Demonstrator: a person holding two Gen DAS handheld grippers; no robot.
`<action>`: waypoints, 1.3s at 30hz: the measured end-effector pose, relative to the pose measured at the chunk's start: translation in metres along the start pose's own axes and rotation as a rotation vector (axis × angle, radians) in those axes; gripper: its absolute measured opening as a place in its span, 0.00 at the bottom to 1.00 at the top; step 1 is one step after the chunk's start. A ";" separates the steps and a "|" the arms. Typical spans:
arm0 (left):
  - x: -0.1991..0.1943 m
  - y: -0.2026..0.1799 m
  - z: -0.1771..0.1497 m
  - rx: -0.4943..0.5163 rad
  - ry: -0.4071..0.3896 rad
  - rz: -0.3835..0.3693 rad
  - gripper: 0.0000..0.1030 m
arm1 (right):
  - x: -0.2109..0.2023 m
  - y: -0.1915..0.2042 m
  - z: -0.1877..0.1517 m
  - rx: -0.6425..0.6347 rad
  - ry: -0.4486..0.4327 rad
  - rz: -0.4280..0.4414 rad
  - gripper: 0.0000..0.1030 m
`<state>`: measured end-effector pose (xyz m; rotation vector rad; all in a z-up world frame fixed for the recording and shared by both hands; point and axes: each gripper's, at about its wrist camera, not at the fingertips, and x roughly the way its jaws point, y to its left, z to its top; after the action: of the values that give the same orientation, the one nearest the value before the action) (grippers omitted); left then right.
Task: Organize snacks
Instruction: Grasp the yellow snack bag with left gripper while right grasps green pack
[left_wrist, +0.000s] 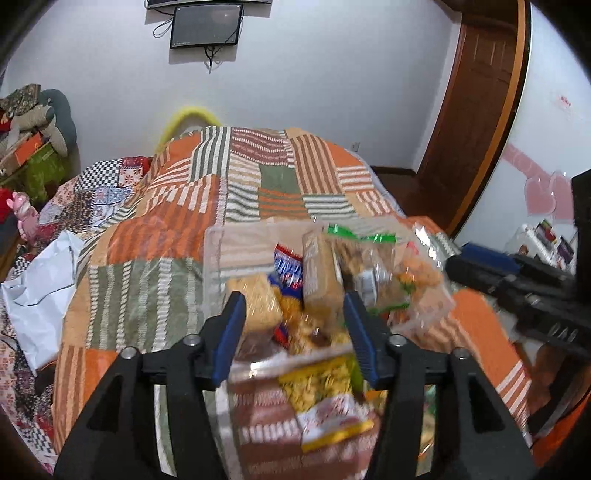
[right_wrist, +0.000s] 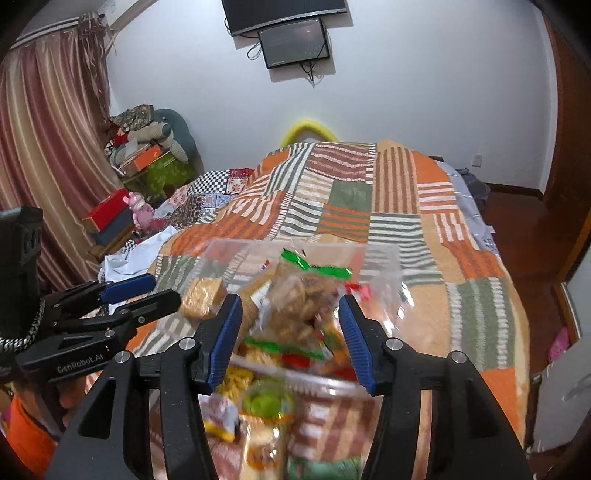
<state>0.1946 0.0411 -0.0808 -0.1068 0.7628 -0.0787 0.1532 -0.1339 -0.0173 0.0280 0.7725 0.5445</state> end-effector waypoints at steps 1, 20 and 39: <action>-0.002 0.000 -0.006 0.005 0.009 0.005 0.58 | -0.003 -0.003 -0.005 0.003 0.005 -0.004 0.52; 0.042 -0.012 -0.082 0.011 0.250 -0.040 0.65 | 0.011 -0.038 -0.102 0.100 0.260 0.000 0.53; 0.082 -0.034 -0.095 0.021 0.251 -0.024 0.54 | 0.018 -0.019 -0.115 0.030 0.269 -0.028 0.44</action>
<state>0.1874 -0.0078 -0.2008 -0.0866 1.0112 -0.1245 0.0951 -0.1611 -0.1164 -0.0288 1.0420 0.5160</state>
